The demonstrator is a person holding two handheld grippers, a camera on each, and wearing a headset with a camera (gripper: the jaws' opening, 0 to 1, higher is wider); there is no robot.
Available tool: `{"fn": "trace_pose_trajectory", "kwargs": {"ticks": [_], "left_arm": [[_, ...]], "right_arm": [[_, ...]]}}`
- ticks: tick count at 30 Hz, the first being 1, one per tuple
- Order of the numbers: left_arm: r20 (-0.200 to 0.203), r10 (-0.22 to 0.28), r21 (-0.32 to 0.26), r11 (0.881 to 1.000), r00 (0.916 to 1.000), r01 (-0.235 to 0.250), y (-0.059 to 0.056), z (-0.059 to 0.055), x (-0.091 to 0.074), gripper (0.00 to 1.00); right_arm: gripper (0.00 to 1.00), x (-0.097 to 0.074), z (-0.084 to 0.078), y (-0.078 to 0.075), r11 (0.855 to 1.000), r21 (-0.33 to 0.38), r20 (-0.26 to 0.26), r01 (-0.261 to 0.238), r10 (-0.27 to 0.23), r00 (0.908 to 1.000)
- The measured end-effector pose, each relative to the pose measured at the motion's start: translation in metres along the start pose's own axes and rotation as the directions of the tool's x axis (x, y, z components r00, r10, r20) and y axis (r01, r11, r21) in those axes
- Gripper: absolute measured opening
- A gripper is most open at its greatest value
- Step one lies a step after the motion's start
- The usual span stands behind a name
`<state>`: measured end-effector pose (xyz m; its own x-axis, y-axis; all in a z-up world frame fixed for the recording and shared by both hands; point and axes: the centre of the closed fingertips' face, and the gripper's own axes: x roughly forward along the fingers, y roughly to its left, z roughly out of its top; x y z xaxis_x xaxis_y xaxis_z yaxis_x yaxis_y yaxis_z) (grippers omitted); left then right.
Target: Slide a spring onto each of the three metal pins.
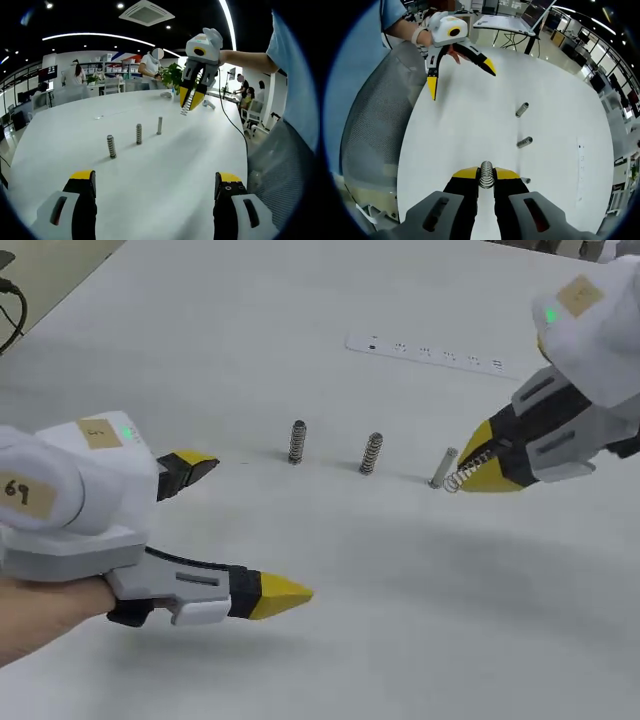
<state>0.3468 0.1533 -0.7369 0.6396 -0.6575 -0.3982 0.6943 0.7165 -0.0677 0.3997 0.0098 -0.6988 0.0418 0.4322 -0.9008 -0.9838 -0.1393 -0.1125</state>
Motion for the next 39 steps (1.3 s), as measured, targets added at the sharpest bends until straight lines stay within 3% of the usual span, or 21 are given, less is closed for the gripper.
{"fn": "trace_pose_trajectory", "kwargs": {"ticks": [9,16,25,39], "left_arm": [[-0.010,0.001,-0.002,1.000,1.0000,-0.001,0.006,-0.003,0.001,0.95],[-0.011,0.000,-0.005,1.000,0.9999,0.000,0.008,-0.005,0.001,0.95],[-0.016,-0.007,-0.007,1.000,0.9998,0.006,0.007,-0.007,0.003,0.95],[-0.019,0.000,-0.028,1.000,0.9998,-0.001,0.009,-0.013,0.005,0.94]], "right_arm": [[0.08,-0.004,-0.011,-0.035,1.000,-0.016,-0.052,0.013,-0.014,0.9986],[0.08,0.000,-0.019,-0.051,0.999,-0.039,-0.097,0.005,-0.009,0.9952],[0.08,0.009,-0.030,-0.062,0.999,-0.048,-0.149,-0.019,0.012,0.9888],[0.08,0.025,-0.042,-0.066,0.995,-0.074,-0.212,-0.068,0.051,0.9759]]}}
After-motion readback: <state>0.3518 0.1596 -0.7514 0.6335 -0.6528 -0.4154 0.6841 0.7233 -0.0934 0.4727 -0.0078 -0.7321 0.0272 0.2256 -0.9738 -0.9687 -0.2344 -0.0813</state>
